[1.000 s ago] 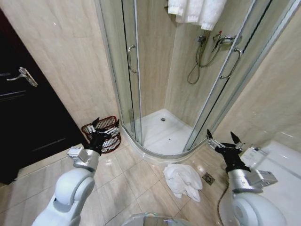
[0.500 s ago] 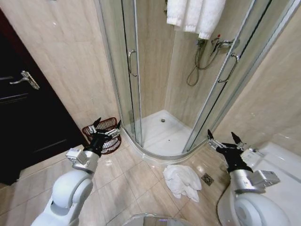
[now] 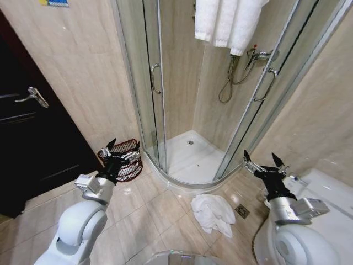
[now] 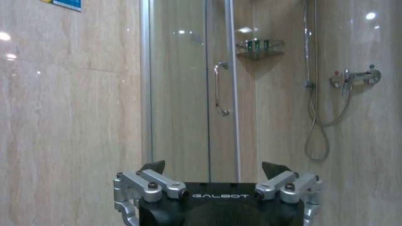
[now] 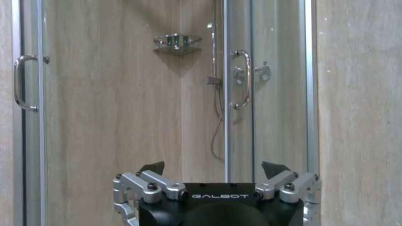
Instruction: Discard the used towel into the hamper.
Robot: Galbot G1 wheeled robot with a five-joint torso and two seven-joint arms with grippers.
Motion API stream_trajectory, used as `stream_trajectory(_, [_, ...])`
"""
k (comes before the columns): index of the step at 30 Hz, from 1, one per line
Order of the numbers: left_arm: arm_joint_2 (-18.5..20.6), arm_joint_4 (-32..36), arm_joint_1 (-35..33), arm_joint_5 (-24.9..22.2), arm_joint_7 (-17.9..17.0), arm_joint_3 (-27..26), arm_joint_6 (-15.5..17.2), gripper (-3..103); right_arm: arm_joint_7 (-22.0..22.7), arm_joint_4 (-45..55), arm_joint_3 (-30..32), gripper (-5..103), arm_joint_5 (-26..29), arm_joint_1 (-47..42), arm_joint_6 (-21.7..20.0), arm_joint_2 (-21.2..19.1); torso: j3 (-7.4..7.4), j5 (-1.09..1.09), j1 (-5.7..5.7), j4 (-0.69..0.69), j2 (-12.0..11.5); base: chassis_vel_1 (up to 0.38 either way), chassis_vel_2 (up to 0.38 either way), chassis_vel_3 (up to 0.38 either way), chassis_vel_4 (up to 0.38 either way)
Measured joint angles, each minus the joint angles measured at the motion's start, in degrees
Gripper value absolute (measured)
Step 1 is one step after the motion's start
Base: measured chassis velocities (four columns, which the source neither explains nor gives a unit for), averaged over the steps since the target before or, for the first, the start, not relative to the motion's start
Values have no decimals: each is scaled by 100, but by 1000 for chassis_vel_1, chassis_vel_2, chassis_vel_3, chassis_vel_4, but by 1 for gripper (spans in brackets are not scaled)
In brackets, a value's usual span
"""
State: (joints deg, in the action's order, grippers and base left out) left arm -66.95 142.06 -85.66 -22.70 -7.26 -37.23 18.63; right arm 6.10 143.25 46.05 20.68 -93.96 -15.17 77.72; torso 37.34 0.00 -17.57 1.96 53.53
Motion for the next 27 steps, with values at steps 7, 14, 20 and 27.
stream_trajectory(7, [-2, -35, 20, 5, 13, 12, -12, 100, 1, 0, 3, 100, -5, -3, -2, -10, 104, 0, -73, 0, 177, 0, 0, 0, 0])
stream_trajectory(14, [-10, -45, 12, 10, 15, 9, -17, 100, 1, -1, 0, 100, 2, 41, -12, -34, 214, 0, -167, 0, 381, 0, 0, 0, 0])
stream_trajectory(20, [-12, -46, 6, 12, 15, -4, -22, 100, -3, -1, -2, 100, 3, 39, -12, -33, 290, 0, -234, 0, 524, 0, 0, 0, 0])
stream_trajectory(27, [-9, -38, -6, 17, 20, -8, -23, 100, -3, -1, 9, 100, 17, 51, -13, -38, 414, 0, -329, 0, 742, 0, 0, 0, 0])
